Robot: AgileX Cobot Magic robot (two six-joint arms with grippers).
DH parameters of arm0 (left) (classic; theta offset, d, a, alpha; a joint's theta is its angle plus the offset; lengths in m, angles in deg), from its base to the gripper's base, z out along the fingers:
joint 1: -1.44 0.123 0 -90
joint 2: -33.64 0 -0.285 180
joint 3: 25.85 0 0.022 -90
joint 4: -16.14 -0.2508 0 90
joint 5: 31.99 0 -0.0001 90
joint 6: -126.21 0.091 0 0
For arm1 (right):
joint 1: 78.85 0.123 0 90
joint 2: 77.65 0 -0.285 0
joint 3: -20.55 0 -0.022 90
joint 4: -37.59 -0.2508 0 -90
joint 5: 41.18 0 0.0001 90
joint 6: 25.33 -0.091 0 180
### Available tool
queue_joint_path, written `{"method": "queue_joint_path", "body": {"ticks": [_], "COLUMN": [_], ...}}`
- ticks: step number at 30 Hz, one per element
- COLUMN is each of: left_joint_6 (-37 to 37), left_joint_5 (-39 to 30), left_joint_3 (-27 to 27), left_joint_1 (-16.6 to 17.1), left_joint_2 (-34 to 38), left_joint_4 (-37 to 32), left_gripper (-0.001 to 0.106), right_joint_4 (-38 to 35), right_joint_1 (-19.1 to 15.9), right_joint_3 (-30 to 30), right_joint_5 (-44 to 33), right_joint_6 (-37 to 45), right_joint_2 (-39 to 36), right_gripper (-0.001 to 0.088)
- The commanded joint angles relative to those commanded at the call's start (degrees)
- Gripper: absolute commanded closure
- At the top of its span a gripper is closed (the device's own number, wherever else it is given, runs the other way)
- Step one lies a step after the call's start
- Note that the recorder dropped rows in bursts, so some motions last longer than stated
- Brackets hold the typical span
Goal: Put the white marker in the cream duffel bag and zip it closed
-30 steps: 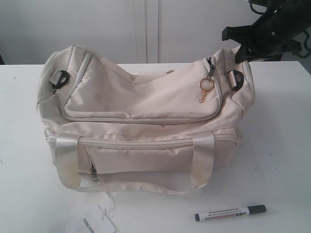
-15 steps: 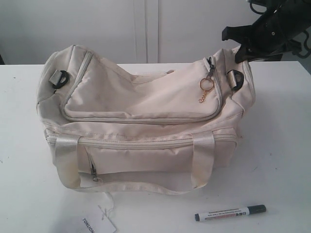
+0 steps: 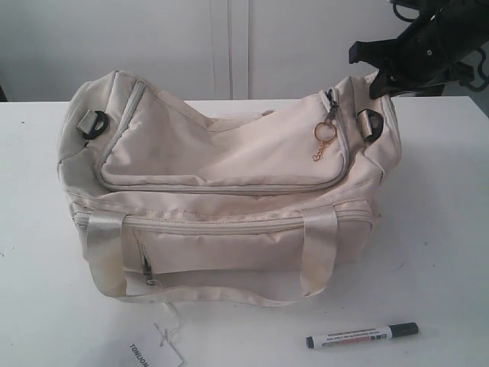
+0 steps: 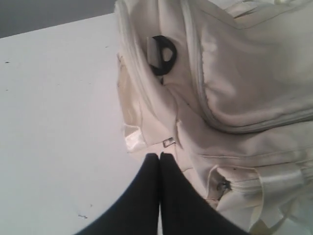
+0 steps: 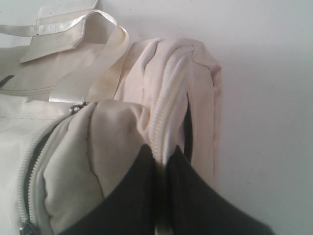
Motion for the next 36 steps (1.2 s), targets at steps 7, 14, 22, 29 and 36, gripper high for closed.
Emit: {"method": "queue_joint_path", "body": {"ticks": [7, 14, 22, 29, 36], "left_joint_6": [13.99, 21.1, 21.35, 21.35, 21.35], "left_joint_5": [-5.97, -6.31, -0.89, -0.34, -0.57], "left_joint_3": [4.69, 9.34, 15.55, 22.19, 28.51], "left_joint_1": [0.0, -6.86, -16.63, -21.46, -25.37], "left_joint_2": [6.84, 14.89, 24.02, 31.74, 38.85], "left_joint_4": [14.25, 21.46, 22.7, 24.14, 24.36], "left_gripper": [0.105, 0.105, 0.105, 0.105, 0.105], "right_joint_4": [0.0, 0.0, 0.0, 0.0, 0.0], "right_joint_1": [0.0, 0.0, 0.0, 0.0, 0.0], "right_joint_3": [0.0, 0.0, 0.0, 0.0, 0.0], "right_joint_5": [0.0, 0.13, 0.13, 0.13, 0.13], "right_joint_6": [0.0, 0.0, 0.0, 0.0, 0.0], "right_joint_2": [0.0, 0.0, 0.0, 0.0, 0.0], "right_gripper": [0.0868, 0.0868, 0.0868, 0.0868, 0.0868]}}
